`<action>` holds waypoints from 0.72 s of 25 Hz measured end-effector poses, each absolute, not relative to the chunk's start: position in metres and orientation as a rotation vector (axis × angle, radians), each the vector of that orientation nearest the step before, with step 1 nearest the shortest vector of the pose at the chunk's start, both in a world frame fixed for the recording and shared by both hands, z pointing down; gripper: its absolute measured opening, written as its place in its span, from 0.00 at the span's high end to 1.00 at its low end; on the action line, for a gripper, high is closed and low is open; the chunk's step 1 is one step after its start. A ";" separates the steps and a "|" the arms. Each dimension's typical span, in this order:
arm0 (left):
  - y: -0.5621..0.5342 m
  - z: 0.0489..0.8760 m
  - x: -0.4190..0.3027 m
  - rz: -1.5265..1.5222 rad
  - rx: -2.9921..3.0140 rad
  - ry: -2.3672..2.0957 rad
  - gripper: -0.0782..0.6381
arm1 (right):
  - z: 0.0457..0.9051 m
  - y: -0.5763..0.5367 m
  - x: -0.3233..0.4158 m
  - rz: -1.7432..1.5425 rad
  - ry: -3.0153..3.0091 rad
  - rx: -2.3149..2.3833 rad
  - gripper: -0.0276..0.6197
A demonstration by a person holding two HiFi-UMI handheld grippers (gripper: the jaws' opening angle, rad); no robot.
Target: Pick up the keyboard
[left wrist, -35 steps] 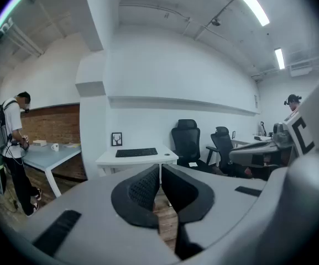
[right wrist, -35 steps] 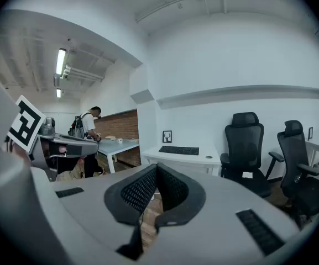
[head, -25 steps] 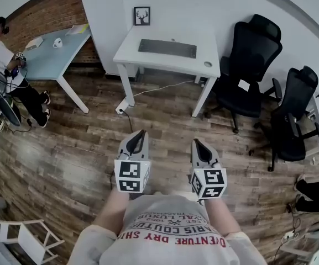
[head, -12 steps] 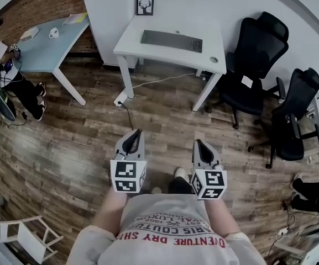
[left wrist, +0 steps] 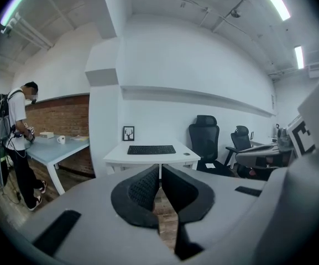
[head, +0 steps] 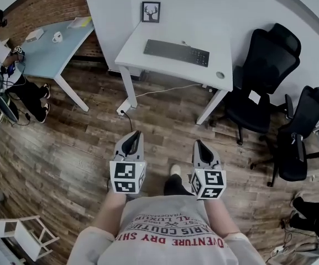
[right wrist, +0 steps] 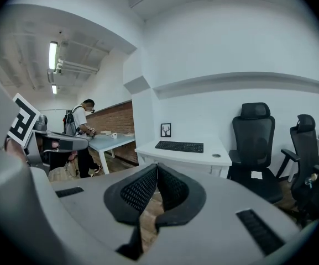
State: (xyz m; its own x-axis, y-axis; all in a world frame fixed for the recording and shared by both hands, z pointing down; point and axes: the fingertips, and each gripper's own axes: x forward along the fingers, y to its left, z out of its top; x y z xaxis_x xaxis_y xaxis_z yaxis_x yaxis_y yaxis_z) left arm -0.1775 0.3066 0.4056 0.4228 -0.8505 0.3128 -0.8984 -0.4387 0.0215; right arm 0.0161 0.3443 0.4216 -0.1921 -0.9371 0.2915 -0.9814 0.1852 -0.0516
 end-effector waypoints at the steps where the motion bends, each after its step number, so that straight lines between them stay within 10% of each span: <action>1: 0.296 0.403 -0.172 0.379 2.487 -1.556 0.84 | 0.419 0.331 0.023 0.335 -2.268 1.856 0.92; 18: 0.121 0.402 -0.051 0.375 2.434 -1.612 0.84 | 0.420 0.139 0.142 0.382 -2.343 1.736 0.92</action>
State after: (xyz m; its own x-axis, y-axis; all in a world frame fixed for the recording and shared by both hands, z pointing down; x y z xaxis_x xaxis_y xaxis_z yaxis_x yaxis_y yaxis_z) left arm -0.0505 0.1209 0.4017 0.3740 -0.8717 0.3167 -0.9219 -0.3866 0.0248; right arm 0.1421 0.1385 0.4204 -0.2901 -0.9052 0.3105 -0.9570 0.2767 -0.0877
